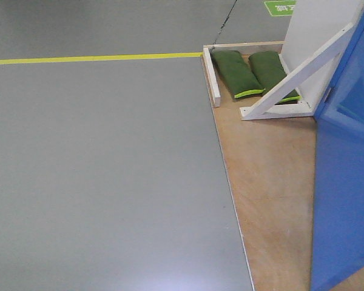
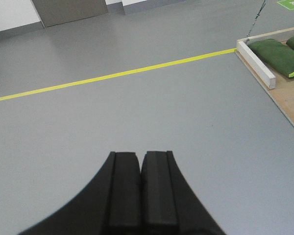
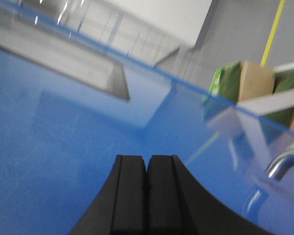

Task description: Move to blue door and open it

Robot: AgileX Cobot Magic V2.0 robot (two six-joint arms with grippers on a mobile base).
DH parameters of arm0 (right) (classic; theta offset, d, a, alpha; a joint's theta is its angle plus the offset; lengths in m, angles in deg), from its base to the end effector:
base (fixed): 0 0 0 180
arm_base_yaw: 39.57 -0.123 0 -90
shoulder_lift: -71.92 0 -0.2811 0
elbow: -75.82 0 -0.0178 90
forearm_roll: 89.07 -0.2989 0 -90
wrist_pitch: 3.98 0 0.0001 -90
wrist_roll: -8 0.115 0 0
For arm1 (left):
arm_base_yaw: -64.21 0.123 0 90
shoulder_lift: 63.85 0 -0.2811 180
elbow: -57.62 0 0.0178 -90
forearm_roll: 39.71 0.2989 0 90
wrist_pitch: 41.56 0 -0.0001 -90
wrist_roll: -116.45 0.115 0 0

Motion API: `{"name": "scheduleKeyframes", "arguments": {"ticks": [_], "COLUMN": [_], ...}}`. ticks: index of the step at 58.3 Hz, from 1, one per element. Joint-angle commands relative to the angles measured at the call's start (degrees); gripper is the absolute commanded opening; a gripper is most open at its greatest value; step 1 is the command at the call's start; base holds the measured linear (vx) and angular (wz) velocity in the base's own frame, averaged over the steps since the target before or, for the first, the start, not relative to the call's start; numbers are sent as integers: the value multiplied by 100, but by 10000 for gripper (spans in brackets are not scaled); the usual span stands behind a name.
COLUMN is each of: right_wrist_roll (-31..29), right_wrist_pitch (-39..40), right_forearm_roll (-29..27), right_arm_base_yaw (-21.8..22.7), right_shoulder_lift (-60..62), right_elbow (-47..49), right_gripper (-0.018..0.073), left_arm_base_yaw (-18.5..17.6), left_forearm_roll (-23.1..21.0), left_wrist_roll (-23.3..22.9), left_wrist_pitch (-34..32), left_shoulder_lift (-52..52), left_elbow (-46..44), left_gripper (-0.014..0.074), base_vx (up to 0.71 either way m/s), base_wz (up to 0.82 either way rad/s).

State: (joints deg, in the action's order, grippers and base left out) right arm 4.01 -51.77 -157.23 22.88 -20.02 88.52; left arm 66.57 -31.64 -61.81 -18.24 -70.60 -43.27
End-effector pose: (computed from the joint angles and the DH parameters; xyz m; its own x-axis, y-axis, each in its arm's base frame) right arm 0.2466 -0.3017 0.4605 0.2200 0.8674 -0.4463 0.2656 0.3870 0.8830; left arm 0.1259 0.0116 0.1579 -0.3356 0.1452 -0.9307 -0.0407 0.9849 0.1684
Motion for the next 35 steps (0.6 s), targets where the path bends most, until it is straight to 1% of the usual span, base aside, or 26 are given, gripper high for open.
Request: {"name": "scheduleKeyframes", "arguments": {"ticks": [1, 16, 20, 30, 35], "right_wrist_roll": [-251, -251, -251, -251, -251], "right_wrist_pitch": [-1342, -1592, -1551, -1401, -1137], "right_forearm_roll": [32, -33, -180, -793, -956], "right_arm_base_yaw": [-295, -295, -295, -315, -534], "right_shoulder_lift": [129, 316, 407, 522, 527], "right_elbow": [94, 94, 94, 94, 94], "right_gripper": [-11, -11, -11, -11, -11], "left_arm_base_yaw": [8, 8, 8, 8, 8], "left_forearm_roll": [9, 9, 9, 9, 9], "left_wrist_roll": [-10, -10, -10, -10, -10], "left_wrist_pitch": [-442, -442, -442, -442, -442], "left_shoulder_lift": [46, 46, 46, 46, 46], "left_elbow": [-23, -23, -23, -23, -23], "left_gripper": [70, 70, 70, 70, 70], "base_vx": [0, 0, 0, 0, 0], "base_wz": [0, 0, 1, 1, 0]}}
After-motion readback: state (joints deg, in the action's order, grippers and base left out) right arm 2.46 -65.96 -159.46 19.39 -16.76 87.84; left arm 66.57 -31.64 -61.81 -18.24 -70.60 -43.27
